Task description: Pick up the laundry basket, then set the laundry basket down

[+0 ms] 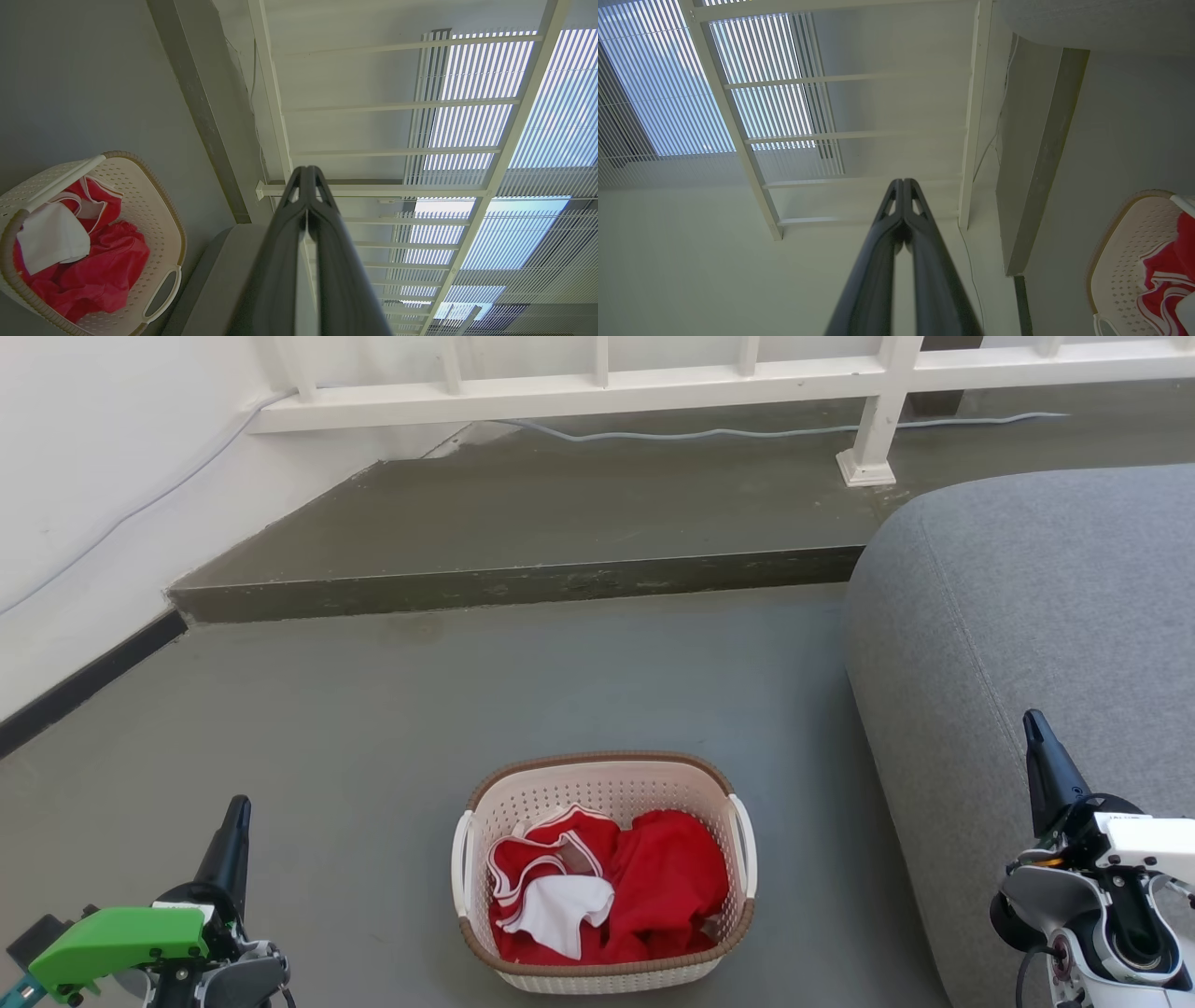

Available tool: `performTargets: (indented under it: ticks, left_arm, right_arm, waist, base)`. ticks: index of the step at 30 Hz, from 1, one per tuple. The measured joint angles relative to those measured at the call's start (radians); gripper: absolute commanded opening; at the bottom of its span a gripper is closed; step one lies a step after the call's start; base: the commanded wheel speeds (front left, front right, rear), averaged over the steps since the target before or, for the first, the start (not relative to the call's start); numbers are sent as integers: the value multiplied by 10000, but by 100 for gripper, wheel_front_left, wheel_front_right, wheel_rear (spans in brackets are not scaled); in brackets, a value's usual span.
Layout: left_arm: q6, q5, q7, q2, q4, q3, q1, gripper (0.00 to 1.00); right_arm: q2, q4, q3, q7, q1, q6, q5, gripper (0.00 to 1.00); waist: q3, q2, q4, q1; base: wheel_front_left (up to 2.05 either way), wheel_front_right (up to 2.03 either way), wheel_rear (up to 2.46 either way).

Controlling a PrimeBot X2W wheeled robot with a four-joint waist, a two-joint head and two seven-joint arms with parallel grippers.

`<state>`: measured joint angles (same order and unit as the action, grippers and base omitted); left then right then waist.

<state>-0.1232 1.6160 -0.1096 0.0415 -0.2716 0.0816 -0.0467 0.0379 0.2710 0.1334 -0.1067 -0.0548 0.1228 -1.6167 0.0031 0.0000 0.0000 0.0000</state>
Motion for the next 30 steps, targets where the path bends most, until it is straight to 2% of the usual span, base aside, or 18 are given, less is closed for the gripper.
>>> performTargets:
  ticks: [28,29,30]
  left_arm:
    - [0,0,0,0,0,0,0,0]
    - [4,0,2,-4,-23,-2,12,100]
    - [8,0,2,-10,-113,-19,58,100]
  right_arm:
    - [0,0,0,0,0,0,0,0]
    - [-12,19,-2,0,12,-4,0,100]
    - [-40,90,-8,2,54,-6,0,100]
  waist:
    - [0,0,0,0]
    - [0,0,0,0]
    - [-1,0,0,0]
  base:
    - [0,0,0]
    - [0,0,0]
    - [0,0,0]
